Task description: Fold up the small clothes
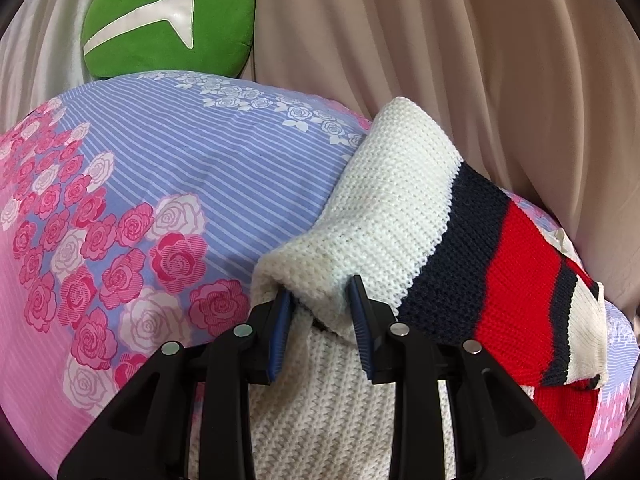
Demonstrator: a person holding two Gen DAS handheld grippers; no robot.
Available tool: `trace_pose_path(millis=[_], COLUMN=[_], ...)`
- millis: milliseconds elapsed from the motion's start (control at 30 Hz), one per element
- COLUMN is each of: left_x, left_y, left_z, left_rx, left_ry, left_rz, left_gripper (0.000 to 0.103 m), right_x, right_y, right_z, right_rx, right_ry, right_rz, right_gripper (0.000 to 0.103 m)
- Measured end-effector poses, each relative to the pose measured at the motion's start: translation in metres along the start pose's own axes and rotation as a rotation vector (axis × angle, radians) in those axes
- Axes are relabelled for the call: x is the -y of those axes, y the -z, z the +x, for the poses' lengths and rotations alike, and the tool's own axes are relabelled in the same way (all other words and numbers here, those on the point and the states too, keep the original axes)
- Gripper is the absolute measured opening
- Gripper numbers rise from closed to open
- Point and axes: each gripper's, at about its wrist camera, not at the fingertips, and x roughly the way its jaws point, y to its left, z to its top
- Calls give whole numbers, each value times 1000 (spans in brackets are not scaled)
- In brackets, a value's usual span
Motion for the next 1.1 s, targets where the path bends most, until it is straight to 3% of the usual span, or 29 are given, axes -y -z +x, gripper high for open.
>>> trace_pose_path(millis=[100, 167, 333, 400, 433, 467, 500, 633, 767, 900, 1033, 1100], left_x=[-2, -3, -5, -6, -6, -7, -7, -10, -12, -10, -11, -10], left_y=[-1, -2, -3, -3, -3, -3, -2, -1, -1, -1, -1, -2], left_z=[0, 0, 0, 0, -1, -1, -2, -4, -5, -4, -3, -2], left_rx=[-1, -1, -1, -1, -1, 0, 1, 12, 16, 15, 11, 11], left_ry=[8, 12, 17, 20, 22, 22, 22, 10, 3, -4, -3, -9], left_rz=[-4, -7, -13, -16, -19, -22, -25, -46, -59, -46, -45, -41], left_gripper=[29, 29, 29, 29, 28, 28, 28, 24, 24, 24, 24, 24], right_x=[-78, -110, -157, -165, -172, -176, -182, -205, -217, -199, -165, -144], right_y=[-19, -30, -46, -42, -40, -35, -36, -57, -41, -51, -58, -50], right_z=[56, 100, 191, 215, 232, 240, 244, 232, 281, 274, 194, 149], right_rx=[-36, -95, -202, -257, -296, -319, -327, -224, -314, -282, -122, -79], right_ry=[-183, -229, -243, -210, -175, -179, -190, -203, -130, -197, -241, -204], right_rz=[-135, -142, -123, -132, -158, -180, -194, -244, -307, -206, -147, -179], right_gripper=[61, 61, 63, 66, 61, 27, 16, 12, 14, 16, 24, 24])
